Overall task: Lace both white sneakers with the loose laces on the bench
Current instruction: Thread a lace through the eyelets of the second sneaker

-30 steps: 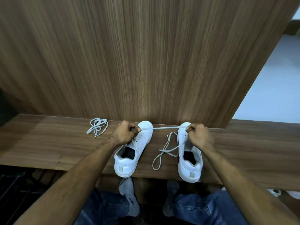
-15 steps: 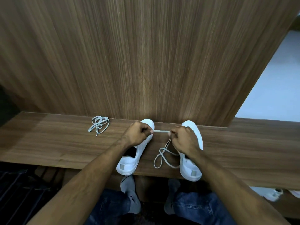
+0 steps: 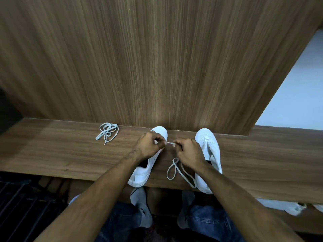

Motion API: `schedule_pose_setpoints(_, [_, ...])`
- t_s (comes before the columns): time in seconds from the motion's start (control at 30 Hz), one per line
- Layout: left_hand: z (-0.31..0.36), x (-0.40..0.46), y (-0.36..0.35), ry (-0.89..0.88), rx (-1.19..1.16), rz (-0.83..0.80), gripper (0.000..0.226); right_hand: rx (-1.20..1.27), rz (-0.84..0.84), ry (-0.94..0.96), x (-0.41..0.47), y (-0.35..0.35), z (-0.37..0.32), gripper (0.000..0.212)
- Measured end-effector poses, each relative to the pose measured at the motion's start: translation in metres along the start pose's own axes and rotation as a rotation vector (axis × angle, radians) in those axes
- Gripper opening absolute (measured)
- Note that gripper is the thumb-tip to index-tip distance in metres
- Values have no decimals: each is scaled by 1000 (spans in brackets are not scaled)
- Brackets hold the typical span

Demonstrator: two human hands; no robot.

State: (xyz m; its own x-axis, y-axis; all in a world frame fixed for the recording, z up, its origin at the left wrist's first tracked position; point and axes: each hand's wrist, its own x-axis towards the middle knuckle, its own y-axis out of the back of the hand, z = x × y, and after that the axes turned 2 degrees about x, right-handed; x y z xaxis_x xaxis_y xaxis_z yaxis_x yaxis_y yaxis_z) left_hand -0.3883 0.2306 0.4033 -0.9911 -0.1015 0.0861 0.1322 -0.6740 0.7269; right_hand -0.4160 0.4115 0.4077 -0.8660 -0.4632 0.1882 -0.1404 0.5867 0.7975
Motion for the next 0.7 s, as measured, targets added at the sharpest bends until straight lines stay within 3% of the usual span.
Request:
schedule_pose_setpoints(0.1, [-23,-8,10,231,61,76,20,54,-5,-87,-3,-5,10,20])
schedule_pose_setpoints(0.27, [-60,-27,4,488,99,-45,25,121,1,-188,-5,-14,19,14])
schedule_pose_setpoints(0.4, [-47,-45,1,434,196,-75,21,98,19,-189,-6,-17,15,16])
schedule_pose_setpoints(0.53, [-29,-62,-13,410,184,-190,38,84,-28,-174,-4,-20,11,17])
schedule_pose_setpoints(0.7, [-19,-47,-20,344,223,-85,62,43,-72,-180,2,-26,10,17])
